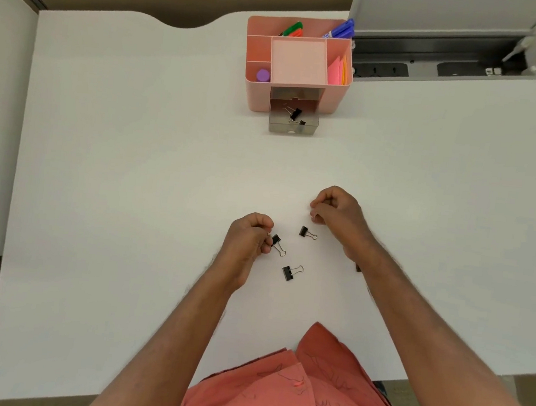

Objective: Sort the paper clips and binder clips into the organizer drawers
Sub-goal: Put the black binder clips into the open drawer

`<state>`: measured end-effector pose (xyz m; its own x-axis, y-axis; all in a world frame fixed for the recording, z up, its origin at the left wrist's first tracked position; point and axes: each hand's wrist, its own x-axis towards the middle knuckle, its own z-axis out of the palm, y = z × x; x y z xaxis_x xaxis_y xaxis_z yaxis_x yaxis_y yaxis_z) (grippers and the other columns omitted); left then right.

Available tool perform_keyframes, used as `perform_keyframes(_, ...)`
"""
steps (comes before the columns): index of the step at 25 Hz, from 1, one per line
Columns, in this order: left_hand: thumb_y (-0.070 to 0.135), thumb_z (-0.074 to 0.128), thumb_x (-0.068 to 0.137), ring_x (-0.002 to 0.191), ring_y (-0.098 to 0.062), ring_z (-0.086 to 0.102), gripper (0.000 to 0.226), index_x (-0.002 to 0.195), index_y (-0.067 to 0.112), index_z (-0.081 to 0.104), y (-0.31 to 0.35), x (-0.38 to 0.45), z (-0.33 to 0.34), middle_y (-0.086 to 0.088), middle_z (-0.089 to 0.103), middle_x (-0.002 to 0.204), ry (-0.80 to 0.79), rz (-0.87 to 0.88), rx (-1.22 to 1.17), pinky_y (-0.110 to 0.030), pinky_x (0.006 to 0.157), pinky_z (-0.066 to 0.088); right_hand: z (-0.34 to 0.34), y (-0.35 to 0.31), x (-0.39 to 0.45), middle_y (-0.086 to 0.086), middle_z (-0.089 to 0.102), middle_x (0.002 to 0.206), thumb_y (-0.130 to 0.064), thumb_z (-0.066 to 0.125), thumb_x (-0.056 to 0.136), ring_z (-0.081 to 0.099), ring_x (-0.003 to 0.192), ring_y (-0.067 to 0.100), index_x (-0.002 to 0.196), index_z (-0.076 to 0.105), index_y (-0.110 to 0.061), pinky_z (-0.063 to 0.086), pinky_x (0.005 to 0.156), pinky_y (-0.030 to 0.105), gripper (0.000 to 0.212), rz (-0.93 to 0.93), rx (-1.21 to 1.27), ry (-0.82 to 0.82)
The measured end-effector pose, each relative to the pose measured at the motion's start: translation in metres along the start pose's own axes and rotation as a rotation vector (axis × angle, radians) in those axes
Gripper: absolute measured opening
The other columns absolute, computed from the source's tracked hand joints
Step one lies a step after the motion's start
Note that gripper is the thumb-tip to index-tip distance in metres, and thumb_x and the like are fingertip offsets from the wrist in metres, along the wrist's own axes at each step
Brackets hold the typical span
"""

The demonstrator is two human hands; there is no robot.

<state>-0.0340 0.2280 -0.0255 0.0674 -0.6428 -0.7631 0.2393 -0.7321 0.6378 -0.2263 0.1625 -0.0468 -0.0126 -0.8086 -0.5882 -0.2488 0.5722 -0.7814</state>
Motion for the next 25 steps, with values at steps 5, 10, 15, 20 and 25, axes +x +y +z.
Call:
perform_keyframes(5, 0.013, 0.063, 0.087, 0.078, -0.009, 0.053, 0.017, 0.102, 0.02, 0.065, -0.006, 0.002, -0.001, 0.007, 0.055, 0.09, 0.006, 0.256, 0.701, -0.022, 0.067, 0.042, -0.007, 0.014, -0.019, -0.004, 0.058, 0.091, -0.019, 0.07, 0.081, 0.055, 0.075, 0.01, 0.097, 0.066, -0.025, 0.051, 0.075, 0.024, 0.017, -0.049, -0.265, -0.065)
perform_keyframes(10, 0.014, 0.067, 0.093, 0.106, -0.016, 0.049, 0.041, 0.13, 0.022, 0.051, -0.021, 0.007, -0.002, 0.001, 0.047, 0.119, -0.069, 0.478, 1.21, -0.026, 0.081, 0.042, 0.006, 0.033, -0.034, -0.009, 0.046, 0.107, -0.026, 0.08, 0.083, 0.05, 0.094, 0.009, 0.107, 0.058, -0.028, 0.047, 0.082, 0.025, 0.032, -0.289, -0.644, -0.08)
perform_keyframes(15, 0.009, 0.067, 0.092, 0.092, -0.019, 0.052, 0.021, 0.107, 0.018, 0.055, -0.02, 0.009, 0.0, 0.002, 0.047, 0.107, -0.039, 0.545, 1.268, -0.031, 0.072, 0.047, 0.01, 0.03, -0.034, -0.008, 0.048, 0.104, -0.024, 0.077, 0.086, 0.051, 0.092, 0.01, 0.099, 0.06, -0.026, 0.049, 0.08, 0.031, 0.022, -0.286, -0.7, -0.042)
perform_keyframes(20, 0.005, 0.067, 0.089, 0.081, -0.019, 0.052, 0.019, 0.093, 0.017, 0.052, -0.014, 0.009, -0.001, 0.003, 0.051, 0.096, -0.022, 0.498, 1.188, -0.031, 0.065, 0.044, 0.003, 0.021, -0.032, -0.007, 0.056, 0.094, -0.021, 0.073, 0.083, 0.053, 0.077, 0.008, 0.092, 0.057, -0.024, 0.043, 0.068, 0.025, 0.019, -0.227, -0.604, -0.061)
perform_keyframes(25, 0.004, 0.061, 0.091, 0.066, -0.014, 0.047, 0.016, 0.089, 0.019, 0.055, -0.011, 0.008, -0.008, 0.002, 0.059, 0.082, 0.013, 0.39, 0.89, -0.026, 0.054, 0.041, -0.002, 0.006, -0.023, 0.0, 0.066, 0.088, -0.02, 0.07, 0.081, 0.061, 0.074, 0.013, 0.096, 0.058, -0.018, 0.054, 0.07, 0.032, 0.02, 0.042, -0.224, -0.052)
